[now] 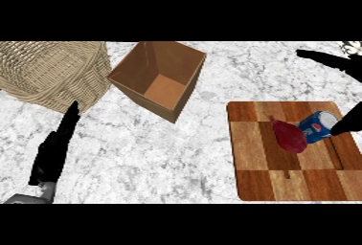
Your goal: Pick the pear from the cutting board and place it in the cardboard box
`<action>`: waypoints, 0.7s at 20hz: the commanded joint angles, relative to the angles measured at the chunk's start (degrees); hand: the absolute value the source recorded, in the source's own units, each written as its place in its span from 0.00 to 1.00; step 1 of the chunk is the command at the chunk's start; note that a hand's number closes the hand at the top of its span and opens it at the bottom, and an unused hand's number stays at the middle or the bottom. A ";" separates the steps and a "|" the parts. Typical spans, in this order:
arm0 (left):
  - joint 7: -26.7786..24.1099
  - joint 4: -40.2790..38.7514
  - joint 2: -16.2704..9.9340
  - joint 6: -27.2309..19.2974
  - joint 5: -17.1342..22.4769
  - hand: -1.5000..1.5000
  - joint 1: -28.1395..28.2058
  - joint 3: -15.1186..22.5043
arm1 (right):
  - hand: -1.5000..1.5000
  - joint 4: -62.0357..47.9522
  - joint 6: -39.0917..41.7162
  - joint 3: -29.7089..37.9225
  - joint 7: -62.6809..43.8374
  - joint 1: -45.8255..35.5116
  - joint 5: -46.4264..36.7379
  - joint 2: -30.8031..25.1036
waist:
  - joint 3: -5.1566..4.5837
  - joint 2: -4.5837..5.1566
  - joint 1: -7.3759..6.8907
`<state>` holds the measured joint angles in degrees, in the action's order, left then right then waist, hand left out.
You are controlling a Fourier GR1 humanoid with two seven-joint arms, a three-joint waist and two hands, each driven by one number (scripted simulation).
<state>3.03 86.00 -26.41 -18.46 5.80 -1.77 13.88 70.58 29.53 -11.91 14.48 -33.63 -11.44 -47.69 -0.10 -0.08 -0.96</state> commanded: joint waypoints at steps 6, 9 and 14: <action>-1.10 -1.07 0.10 1.48 -0.53 0.50 0.51 -2.34 | 0.00 12.21 8.89 -8.56 -11.09 3.83 -6.80 0.51 | 0.05 -0.13 1.40; -2.22 -2.07 1.19 3.65 -0.34 0.50 1.35 -3.18 | 0.00 10.93 11.15 -7.10 -14.79 1.56 -9.05 3.36 | 0.07 0.06 0.82; -0.68 1.98 1.60 3.97 -2.11 0.50 3.89 -4.97 | 0.00 11.14 10.53 -3.35 -15.63 3.90 -13.03 6.33 | 0.10 0.04 0.62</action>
<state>3.87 86.79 -24.20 -16.79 3.18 -0.66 11.43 81.26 39.35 -17.36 0.17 -30.08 -21.83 -43.50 -0.01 -0.06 -0.15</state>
